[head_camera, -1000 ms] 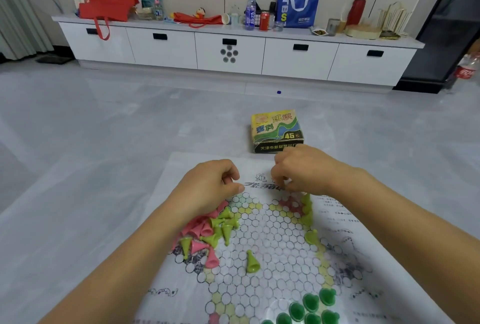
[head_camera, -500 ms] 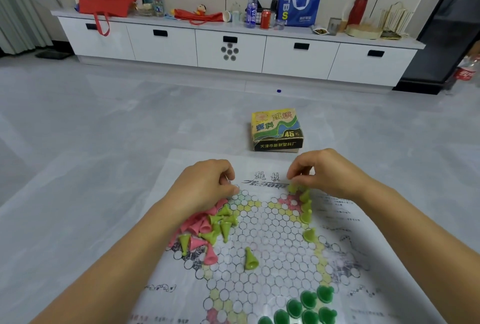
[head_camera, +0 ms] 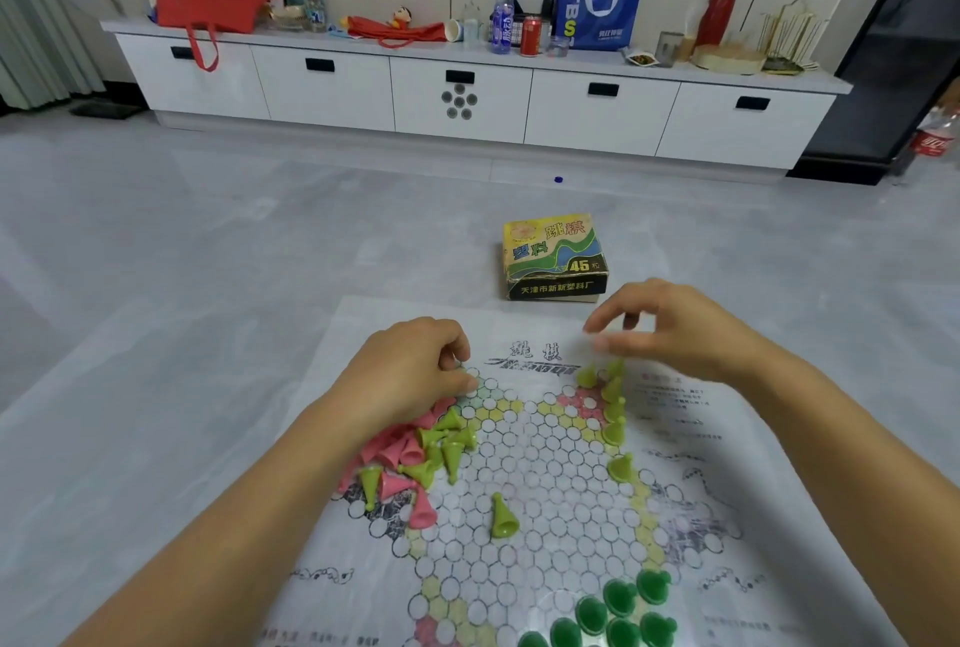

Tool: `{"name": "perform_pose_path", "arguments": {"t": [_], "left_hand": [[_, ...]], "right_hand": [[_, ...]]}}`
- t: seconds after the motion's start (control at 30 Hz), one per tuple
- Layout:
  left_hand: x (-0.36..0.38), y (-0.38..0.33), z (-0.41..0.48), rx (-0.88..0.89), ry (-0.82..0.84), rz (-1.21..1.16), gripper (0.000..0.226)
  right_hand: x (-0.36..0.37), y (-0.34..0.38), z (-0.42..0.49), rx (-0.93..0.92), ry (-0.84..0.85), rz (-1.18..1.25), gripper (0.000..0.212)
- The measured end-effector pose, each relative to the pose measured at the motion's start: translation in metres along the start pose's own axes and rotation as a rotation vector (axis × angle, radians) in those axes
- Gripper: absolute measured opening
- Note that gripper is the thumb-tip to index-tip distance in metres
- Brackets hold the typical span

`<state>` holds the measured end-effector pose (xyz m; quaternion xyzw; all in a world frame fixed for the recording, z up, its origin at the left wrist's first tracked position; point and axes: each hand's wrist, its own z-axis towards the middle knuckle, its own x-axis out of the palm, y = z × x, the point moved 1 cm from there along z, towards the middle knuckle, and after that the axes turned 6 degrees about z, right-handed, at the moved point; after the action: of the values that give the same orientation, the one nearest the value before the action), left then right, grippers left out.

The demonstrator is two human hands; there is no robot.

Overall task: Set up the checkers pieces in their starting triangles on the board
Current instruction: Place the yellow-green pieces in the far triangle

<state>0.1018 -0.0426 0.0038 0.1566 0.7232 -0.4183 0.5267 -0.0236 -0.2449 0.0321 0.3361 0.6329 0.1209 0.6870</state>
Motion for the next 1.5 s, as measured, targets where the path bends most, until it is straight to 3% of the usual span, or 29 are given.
{"name": "perform_pose_path", "arguments": {"t": [0.1, 0.33, 0.47, 0.7, 0.9, 1.13, 1.27, 1.5], "left_hand": [[-0.001, 0.001, 0.000, 0.002, 0.013, 0.030, 0.024], [-0.013, 0.002, -0.005, 0.037, 0.189, -0.014, 0.013], [-0.022, 0.000, -0.011, 0.096, 0.214, -0.016, 0.016], [-0.009, 0.002, -0.007, 0.093, 0.248, 0.188, 0.019], [-0.005, -0.007, -0.004, 0.109, 0.061, 0.053, 0.006], [-0.007, -0.006, -0.005, 0.080, 0.092, 0.095, 0.025], [0.005, -0.011, -0.003, 0.101, 0.078, 0.156, 0.019], [0.005, -0.017, -0.001, 0.118, -0.195, -0.064, 0.004]], "right_hand": [[-0.008, -0.011, -0.004, 0.085, -0.221, 0.162, 0.010], [0.032, -0.029, -0.035, 0.235, -0.486, 0.670, 0.010], [0.046, -0.035, -0.043, 0.236, -0.618, 0.749, 0.009], [0.052, -0.036, -0.039, 0.171, -0.617, 0.616, 0.010], [0.055, -0.037, -0.040, 0.161, -0.570, 0.584, 0.010], [0.054, -0.038, -0.040, 0.155, -0.578, 0.603, 0.011], [0.053, -0.038, -0.040, 0.156, -0.584, 0.614, 0.011], [0.054, -0.040, -0.039, 0.153, -0.610, 0.665, 0.008]]}}
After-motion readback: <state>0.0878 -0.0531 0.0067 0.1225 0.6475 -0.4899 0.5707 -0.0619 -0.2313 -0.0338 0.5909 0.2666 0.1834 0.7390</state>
